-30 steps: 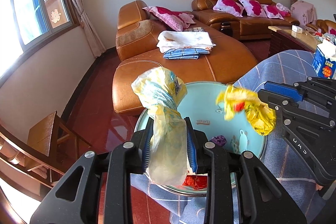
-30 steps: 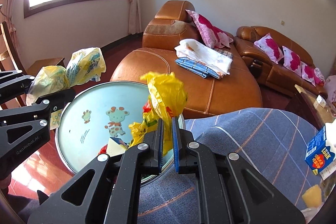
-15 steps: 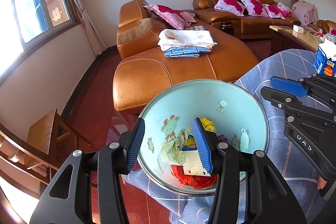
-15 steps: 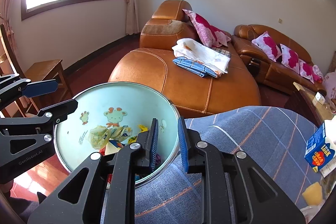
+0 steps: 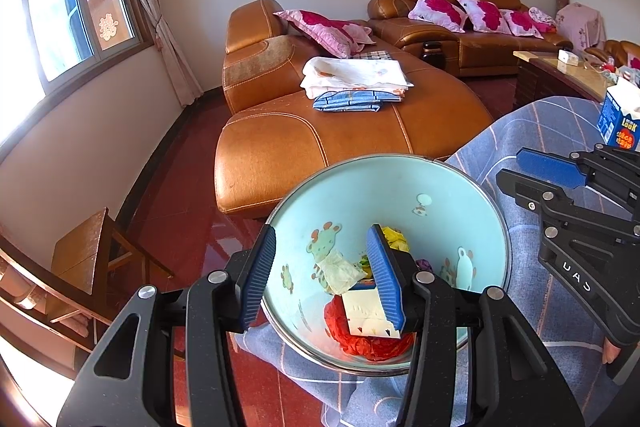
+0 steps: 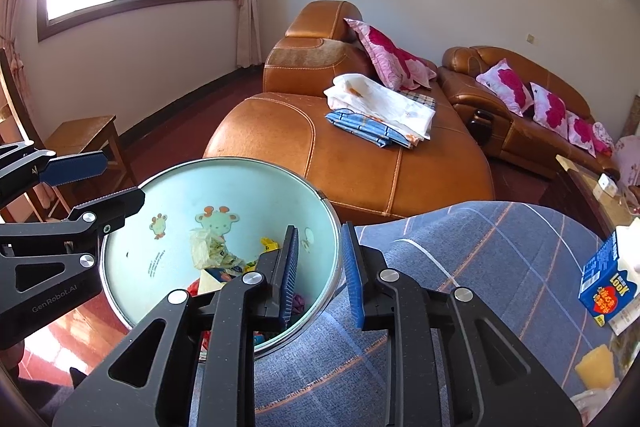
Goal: Collect trash
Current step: 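Open both grippers to drop the plastic bags into the bin, then move both tools back over the table toward the remaining trash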
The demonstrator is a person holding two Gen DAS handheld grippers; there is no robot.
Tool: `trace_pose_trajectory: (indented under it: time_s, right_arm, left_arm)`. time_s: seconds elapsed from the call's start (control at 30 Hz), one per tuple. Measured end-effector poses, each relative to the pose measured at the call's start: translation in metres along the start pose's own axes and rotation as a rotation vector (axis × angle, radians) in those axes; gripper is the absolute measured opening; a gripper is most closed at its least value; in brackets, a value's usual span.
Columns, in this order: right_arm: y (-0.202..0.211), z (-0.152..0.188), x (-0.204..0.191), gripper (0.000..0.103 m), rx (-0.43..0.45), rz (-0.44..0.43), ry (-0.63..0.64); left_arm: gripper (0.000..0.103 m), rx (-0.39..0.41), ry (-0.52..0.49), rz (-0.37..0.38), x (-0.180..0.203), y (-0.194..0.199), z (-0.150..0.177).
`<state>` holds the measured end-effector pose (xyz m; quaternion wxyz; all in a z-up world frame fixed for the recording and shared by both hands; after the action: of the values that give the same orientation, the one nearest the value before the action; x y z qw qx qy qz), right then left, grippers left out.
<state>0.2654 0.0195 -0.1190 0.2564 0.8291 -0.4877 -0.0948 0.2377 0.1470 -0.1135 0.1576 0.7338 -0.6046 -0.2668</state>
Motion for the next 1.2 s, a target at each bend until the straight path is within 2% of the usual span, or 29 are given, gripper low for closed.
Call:
trace_pose_trajectory:
  time_s: [0.67,0.83,0.9,1.0,1.2]
  right_arm:
    - [-0.001,-0.001,0.004,0.024,0.003,0.009,-0.004]
    - [0.004,-0.001,0.010,0.024,0.019,0.036,-0.024]
    - [0.009,0.000,0.016,0.028,0.021,0.065,-0.043]
    - [0.023,0.002,0.027,0.029,0.010,0.094,-0.091]
    - [0.081,0.009,0.052,0.037,0.024,0.178,-0.132]
  left_arm:
    - [0.048,0.002,-0.003,0.007,0.002,0.002,-0.001]
    - [0.056,0.011,-0.006,0.013,0.004,0.007,0.000]
    - [0.057,0.014,-0.003,0.023,0.007,0.011,0.000]
    - [0.059,0.018,-0.001,0.052,0.016,0.018,0.002]
    - [0.063,0.025,-0.045,0.155,0.062,0.039,0.012]
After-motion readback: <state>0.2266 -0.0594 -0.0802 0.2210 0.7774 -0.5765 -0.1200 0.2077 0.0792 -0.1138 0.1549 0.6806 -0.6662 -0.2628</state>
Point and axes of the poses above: each gripper's, at about its wrist camera, not at the fingertips, and y roughly against the way its jaws point, x to its right, z to its underside, the point moved 7 cm from there along -y, roughly the way its jaws point, and after that the axes turned 6 degrees about x, right-handed, at the moved point
